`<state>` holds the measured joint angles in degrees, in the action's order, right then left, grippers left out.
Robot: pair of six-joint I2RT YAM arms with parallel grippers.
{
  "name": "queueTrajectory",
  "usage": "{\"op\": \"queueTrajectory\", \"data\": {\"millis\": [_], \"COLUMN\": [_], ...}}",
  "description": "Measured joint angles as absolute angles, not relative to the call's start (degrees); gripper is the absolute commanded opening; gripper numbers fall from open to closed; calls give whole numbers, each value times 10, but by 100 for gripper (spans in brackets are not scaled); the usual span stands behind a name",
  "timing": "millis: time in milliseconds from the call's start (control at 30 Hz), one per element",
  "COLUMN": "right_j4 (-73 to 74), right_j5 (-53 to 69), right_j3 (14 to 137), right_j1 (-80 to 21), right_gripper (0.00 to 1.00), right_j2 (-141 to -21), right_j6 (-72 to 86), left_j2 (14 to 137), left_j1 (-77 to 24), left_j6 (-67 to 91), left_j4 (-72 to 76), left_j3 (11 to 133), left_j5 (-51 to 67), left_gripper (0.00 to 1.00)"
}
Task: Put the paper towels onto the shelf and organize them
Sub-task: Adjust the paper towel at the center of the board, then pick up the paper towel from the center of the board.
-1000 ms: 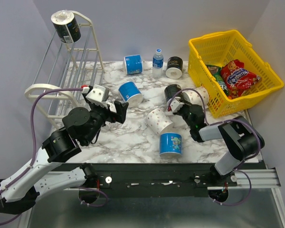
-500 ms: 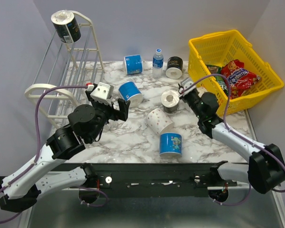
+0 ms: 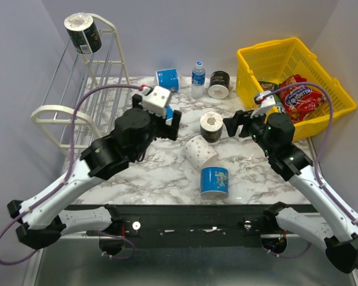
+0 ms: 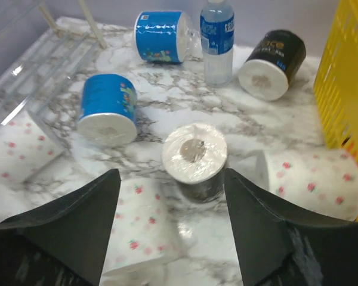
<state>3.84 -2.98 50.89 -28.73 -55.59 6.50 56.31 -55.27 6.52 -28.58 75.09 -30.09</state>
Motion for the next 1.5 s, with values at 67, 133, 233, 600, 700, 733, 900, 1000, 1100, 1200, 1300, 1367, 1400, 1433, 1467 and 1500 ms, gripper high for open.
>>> {"op": "queueTrajectory", "data": {"millis": [67, 133, 233, 600, 700, 733, 900, 1000, 1100, 1200, 1300, 1367, 1400, 1433, 1467, 1500], "right_j4": [96, 155, 211, 301, 302, 302, 308, 313, 315, 315, 315, 315, 315, 315, 315, 315], "right_j5": [-47, -70, -88, -98, -102, -103, -113, -115, -117, -122, -125, -126, -126, -126, -126, -126], "right_j3": [524, 540, 546, 576, 578, 578, 578, 578, 580, 583, 588, 589, 589, 589, 589, 589], "right_j1": [-288, -288, -288, -288, -288, -288, -288, -288, -288, -288, -288, -288, -288, -288, -288, -288], "right_gripper": [90, 100, 100, 100, 100, 100, 100, 100, 100, 100, 100, 100, 100, 100, 100, 100], "right_j2": [-523, -487, -429, -259, -227, -219, -198, -193, -191, -191, -191, -190, -190, -190, -190, -190], "right_j6": [112, 157, 198, 227, 227, 226, 225, 225, 224, 220, 216, 214, 214, 214, 213, 213], "left_j2": [622, 674, 749, 1016, 1103, 1120, 1185, 1201, 1210, 1223, 1240, 1250, 1254, 1255, 1257, 1257], "left_j1": [-552, -553, -552, -522, -517, -516, -513, -510, -506, -502, -498, -496, -495, -494, -493, -493], "left_j6": [68, 74, 92, 154, 158, 158, 160, 161, 161, 158, 154, 151, 149, 148, 148, 147], "left_j4": [-292, -296, -303, -337, -368, -373, -396, -396, -392, -387, -383, -382, -380, -378, -376, -373], "left_j3": [793, 823, 864, 1075, 1145, 1157, 1181, 1181, 1178, 1180, 1181, 1180, 1179, 1177, 1175, 1174], "left_j5": [-286, -269, -242, -129, -108, -102, -80, -78, -71, -69, -70, -70, -70, -70, -70, -70], "left_gripper": [96, 96, 96, 96, 95, 95, 95, 94, 93, 92, 90, 89, 89, 88, 87, 85]}}
